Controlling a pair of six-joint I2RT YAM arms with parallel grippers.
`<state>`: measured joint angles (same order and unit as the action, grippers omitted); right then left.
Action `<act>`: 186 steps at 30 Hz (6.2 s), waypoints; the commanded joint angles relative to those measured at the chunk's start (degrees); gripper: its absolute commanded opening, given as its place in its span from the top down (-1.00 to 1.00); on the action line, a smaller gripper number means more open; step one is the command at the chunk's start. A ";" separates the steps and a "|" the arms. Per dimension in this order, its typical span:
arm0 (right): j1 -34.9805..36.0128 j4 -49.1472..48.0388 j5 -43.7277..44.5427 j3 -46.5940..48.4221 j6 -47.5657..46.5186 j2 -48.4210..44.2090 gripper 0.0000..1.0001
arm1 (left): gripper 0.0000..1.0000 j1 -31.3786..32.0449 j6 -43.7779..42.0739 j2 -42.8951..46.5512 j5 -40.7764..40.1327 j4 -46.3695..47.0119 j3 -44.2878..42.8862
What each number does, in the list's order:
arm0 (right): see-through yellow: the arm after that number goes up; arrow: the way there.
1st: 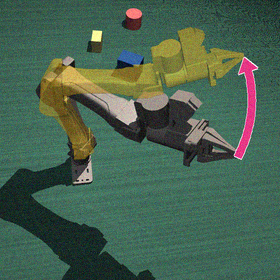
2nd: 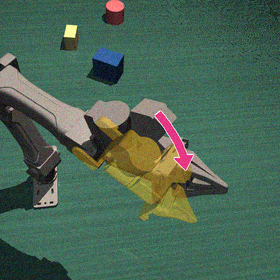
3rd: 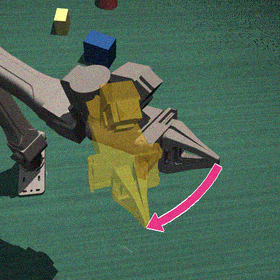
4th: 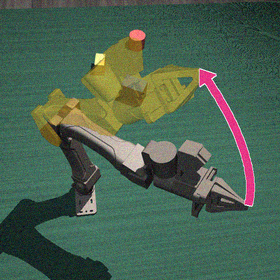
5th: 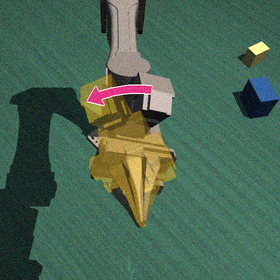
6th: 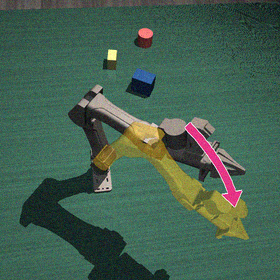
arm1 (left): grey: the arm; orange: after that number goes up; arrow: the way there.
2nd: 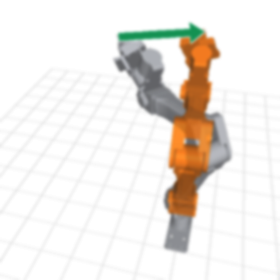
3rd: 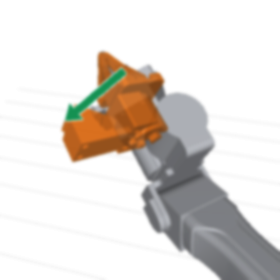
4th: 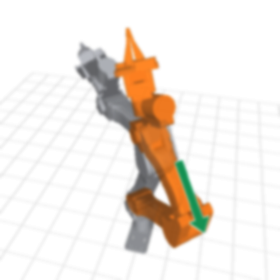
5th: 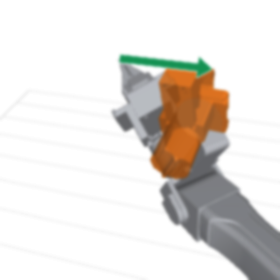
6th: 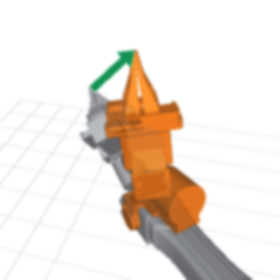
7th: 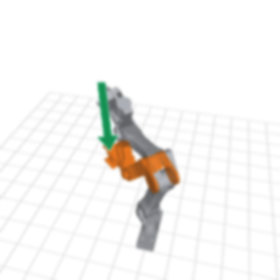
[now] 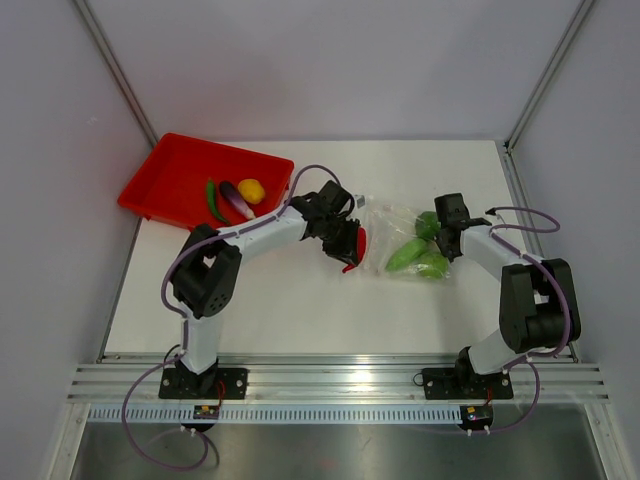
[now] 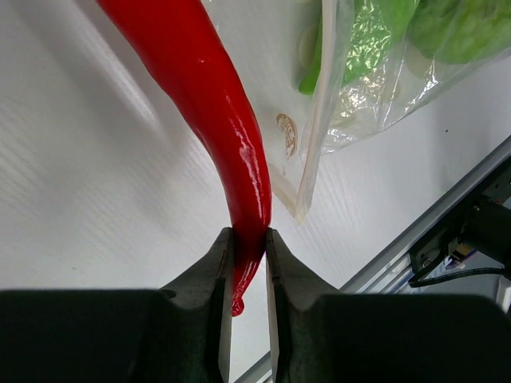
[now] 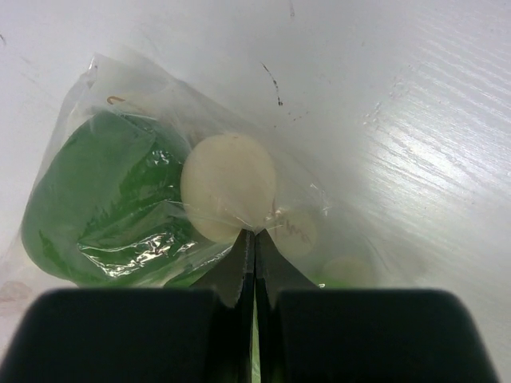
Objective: Open the zip-top bag and remove the fake food
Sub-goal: Pick up the fake vegetable from the zipper food storage bag, then place the fake vegetable in the bin, then pick up the fake vegetable from the zipper food storage bag.
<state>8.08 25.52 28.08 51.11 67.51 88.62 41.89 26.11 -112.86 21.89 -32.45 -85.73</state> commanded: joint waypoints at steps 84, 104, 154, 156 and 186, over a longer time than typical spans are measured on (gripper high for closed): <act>-0.43 -8.12 -17.00 -0.14 -8.53 -0.29 1.00 | 0.57 -50.59 17.75 3.87 -10.20 5.37 -1.01; -0.43 -9.70 -18.14 -0.84 -9.06 -1.25 1.00 | -0.03 -38.91 20.21 16.69 -13.89 7.92 1.45; -0.34 -9.70 -23.59 0.57 -12.04 -0.20 1.00 | 0.35 -9.90 26.80 12.40 -1.94 43.08 29.22; -0.43 -9.44 -23.95 1.09 -12.75 -0.03 1.00 | 0.40 -9.90 26.71 12.05 -1.76 43.08 28.96; -0.34 -11.63 -27.81 0.57 -14.16 0.59 1.00 | 0.37 -9.20 31.29 -3.77 11.15 45.90 20.96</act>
<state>7.86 15.09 1.76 50.35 53.89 89.08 32.03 56.99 -115.24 29.26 11.66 -61.43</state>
